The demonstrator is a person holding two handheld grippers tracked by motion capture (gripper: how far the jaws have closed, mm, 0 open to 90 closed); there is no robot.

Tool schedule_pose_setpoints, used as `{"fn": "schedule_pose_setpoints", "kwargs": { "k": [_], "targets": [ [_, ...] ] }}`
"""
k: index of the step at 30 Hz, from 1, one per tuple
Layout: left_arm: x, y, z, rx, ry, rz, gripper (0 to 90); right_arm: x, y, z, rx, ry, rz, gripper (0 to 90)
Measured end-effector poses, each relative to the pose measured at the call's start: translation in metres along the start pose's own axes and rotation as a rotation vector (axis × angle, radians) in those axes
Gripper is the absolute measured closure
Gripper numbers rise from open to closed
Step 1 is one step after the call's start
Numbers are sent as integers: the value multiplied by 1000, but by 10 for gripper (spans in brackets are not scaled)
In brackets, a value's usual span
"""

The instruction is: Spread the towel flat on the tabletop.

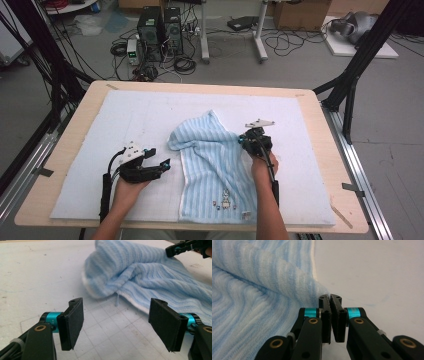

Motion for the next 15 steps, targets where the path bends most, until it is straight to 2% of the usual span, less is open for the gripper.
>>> {"fn": "schedule_pose_setpoints", "kwargs": {
  "k": [1,4,8,10,12,13,15],
  "targets": [
    [0,1,0,1,-3,-1,289,-5,-1,2,0,22,24,873],
    [-1,4,1,17,2,4,291,-17,-5,6,-8,38,88,873],
    [-6,6,-3,20,4,21,293,-33,-13,9,-34,91,183,869],
    [-9,8,-5,13,-7,33,297,-37,-14,10,-18,87,229,863],
    [-12,10,-6,23,-3,41,299,-39,-13,13,2,88,225,834],
    [-13,11,-7,28,7,41,299,-40,-14,14,-8,91,225,791],
    [-17,14,-9,30,27,52,299,-37,-17,14,-45,80,173,697]
  ]
}}
Point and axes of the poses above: each handheld gripper's, and its own axes: y roughly forward along the jaws, z roughly out of its underside, x roughly to its left, the point moved 7 cm from there along y, roughly forward along the jaws, and after that the axes turned 7 degrees about x, right-handed, at the moved point
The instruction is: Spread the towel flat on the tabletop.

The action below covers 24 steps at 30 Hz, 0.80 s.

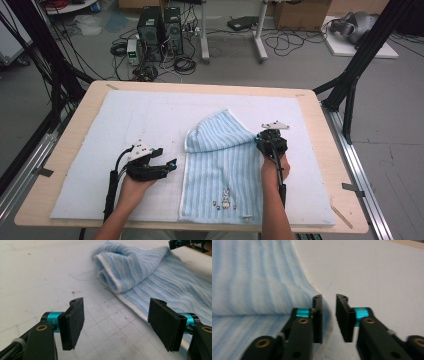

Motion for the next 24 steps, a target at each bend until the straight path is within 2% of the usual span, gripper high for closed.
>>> {"fn": "schedule_pose_setpoints", "kwargs": {
  "k": [3,6,8,9,11,15,17,19,21,23,24],
  "targets": [
    [-4,6,-9,-6,21,12,298,4,-12,1,-46,-22,-53,633],
    [-1,12,-24,-16,22,7,295,3,-22,6,-69,-44,-92,595],
    [3,15,-36,-23,20,5,291,0,-28,10,-76,-55,-89,595],
    [4,17,-41,-20,23,7,291,-2,-31,13,-85,-54,-102,595],
    [6,22,-50,-9,55,3,301,-5,-35,18,-87,-68,-108,588],
    [13,33,-73,-17,50,0,316,-10,-43,25,-111,-67,-125,576],
    [14,42,-83,-8,63,4,341,-10,-47,29,-117,-77,-128,573],
    [17,52,-91,0,51,11,362,-7,-50,33,-123,-93,-137,571],
    [20,64,-95,21,51,-6,369,-5,-52,38,-124,-108,-146,571],
    [22,77,-94,72,60,-26,376,-4,-52,42,-122,-113,-151,568],
    [24,82,-93,82,61,-36,381,-4,-53,44,-128,-114,-153,566]
  ]
}}
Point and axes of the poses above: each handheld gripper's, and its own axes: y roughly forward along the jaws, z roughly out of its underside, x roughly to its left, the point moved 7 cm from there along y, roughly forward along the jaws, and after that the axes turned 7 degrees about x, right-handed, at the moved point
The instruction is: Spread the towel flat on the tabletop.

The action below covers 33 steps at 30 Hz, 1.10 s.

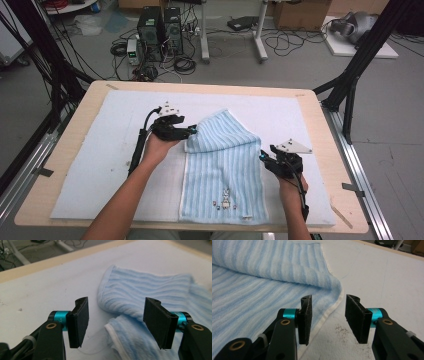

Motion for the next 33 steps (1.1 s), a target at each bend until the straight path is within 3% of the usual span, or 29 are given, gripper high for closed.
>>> {"fn": "schedule_pose_setpoints", "kwargs": {
  "k": [3,7,9,12,14,16,18,19,21,24,27,31,33],
  "targets": [
    [2,15,4,30,-21,-14,381,-1,-4,5,-16,10,-7,560],
    [-1,31,18,126,-24,-10,379,-5,-10,11,-27,28,-12,554],
    [-5,36,21,155,0,-14,401,-7,-11,14,-35,37,-18,548],
    [-13,42,26,186,39,10,507,-9,-12,17,-42,58,-29,546],
    [-16,44,26,182,76,11,592,-10,-11,19,-36,67,-31,546],
    [-19,43,25,180,111,27,724,-12,-9,21,-39,71,-34,546],
    [-20,42,23,177,153,14,843,-13,-8,23,-37,79,-36,546],
    [-19,41,21,170,154,10,853,-13,-8,23,-38,79,-37,547],
    [-13,38,17,135,116,-2,858,-12,-9,22,-46,75,-39,547],
    [2,30,7,56,45,-44,860,-10,-8,22,-44,77,-46,547],
    [19,22,-5,-14,6,-93,859,-10,-5,22,-35,75,-49,547],
    [34,11,-28,-116,12,-156,858,-9,-3,18,-41,81,-53,546],
    [42,11,-37,-113,5,-175,858,-8,-1,17,-40,83,-52,546]
  ]
}}
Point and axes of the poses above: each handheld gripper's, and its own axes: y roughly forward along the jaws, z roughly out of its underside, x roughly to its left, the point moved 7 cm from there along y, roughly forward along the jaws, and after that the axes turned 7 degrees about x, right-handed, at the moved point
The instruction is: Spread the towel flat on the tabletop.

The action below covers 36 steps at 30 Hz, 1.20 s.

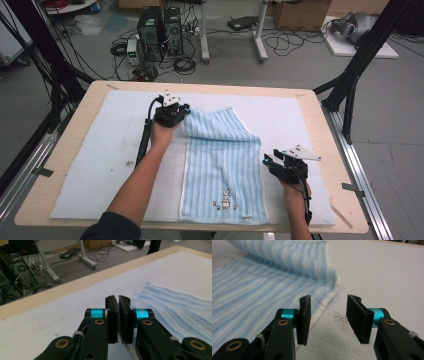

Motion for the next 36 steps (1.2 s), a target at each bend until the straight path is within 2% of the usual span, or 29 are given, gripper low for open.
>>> {"fn": "schedule_pose_setpoints", "kwargs": {
  "k": [5,7,9,11,12,13,14,17,19,22,26,29,31,36],
  "targets": [
    [16,15,-11,10,-45,-45,858,5,-2,-5,-16,22,-12,546],
    [20,22,-9,14,-92,-47,857,7,-4,-6,-27,36,-17,546],
    [19,29,-3,41,-113,-48,828,8,-4,-7,-27,38,-16,545],
    [17,33,4,77,-137,-49,541,9,-3,-7,-25,38,-19,545],
    [17,32,6,78,-134,-58,503,9,-2,-7,-25,30,-17,544],
    [17,30,9,80,-134,-74,427,9,-2,-6,-21,28,-17,543],
    [17,28,12,85,-139,-67,358,9,-1,-5,-22,33,-16,543],
    [15,17,21,97,-145,-59,317,10,0,-2,-13,27,-18,542],
    [13,7,25,83,-156,-51,290,11,0,-2,-4,23,-17,542],
    [4,-8,30,74,-122,-28,294,16,0,-3,-9,10,-26,542],
    [-16,-31,40,59,-74,32,288,23,-1,-2,9,-10,-29,537],
    [-28,-46,51,59,-58,61,289,26,-4,1,27,-24,-23,527],
    [-36,-56,58,57,-77,92,282,28,-8,3,32,-27,-27,519],
    [-56,-81,69,26,-94,178,317,38,-13,5,52,-44,-37,511]
  ]
}}
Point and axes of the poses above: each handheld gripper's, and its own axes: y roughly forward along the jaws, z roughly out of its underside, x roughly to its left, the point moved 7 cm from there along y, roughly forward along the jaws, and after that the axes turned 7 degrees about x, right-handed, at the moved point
